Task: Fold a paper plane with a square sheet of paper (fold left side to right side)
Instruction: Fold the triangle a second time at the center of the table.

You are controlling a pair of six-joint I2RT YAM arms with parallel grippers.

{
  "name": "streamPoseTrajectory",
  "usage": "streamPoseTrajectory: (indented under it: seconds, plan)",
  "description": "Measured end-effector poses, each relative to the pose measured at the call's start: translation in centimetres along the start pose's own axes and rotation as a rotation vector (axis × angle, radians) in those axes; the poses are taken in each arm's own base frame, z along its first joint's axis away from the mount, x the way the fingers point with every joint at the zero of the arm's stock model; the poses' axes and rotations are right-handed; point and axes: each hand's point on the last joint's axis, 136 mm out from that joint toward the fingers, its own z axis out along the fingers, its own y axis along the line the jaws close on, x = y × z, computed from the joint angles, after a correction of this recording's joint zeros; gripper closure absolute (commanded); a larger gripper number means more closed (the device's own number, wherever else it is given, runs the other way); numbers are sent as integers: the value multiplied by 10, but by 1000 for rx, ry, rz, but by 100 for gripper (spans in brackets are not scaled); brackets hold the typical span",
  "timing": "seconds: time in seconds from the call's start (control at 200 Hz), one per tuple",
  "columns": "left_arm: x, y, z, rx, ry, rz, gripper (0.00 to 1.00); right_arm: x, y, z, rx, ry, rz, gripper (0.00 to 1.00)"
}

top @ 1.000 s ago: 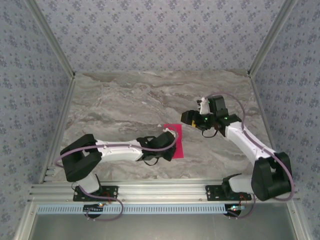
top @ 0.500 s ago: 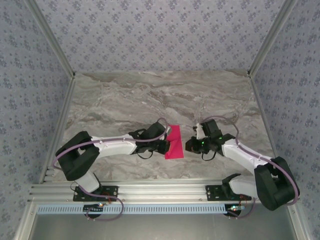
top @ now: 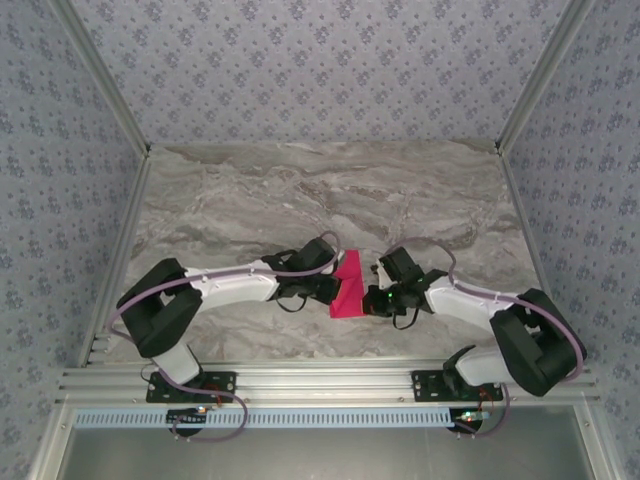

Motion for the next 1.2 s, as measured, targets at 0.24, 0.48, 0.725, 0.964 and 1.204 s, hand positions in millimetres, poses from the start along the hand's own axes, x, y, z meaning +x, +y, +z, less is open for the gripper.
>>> streamPoseTrajectory:
  seconds: [0.24,0.48,0.725,0.964,1.204]
  plan:
    - [4,10,10,-33,35,10,100,0,-3,2,31,4,-1,94]
    - [4,16,13,-44,43,10,100,0,-3,3,42,9,-2,94]
    - [5,19,19,-52,57,11,100,0,-3,3,44,14,-2,94]
    - [5,20,24,-56,65,11,100,0,-3,3,50,13,-6,94]
    - [6,21,29,-61,76,13,100,0,-3,3,50,13,-6,94]
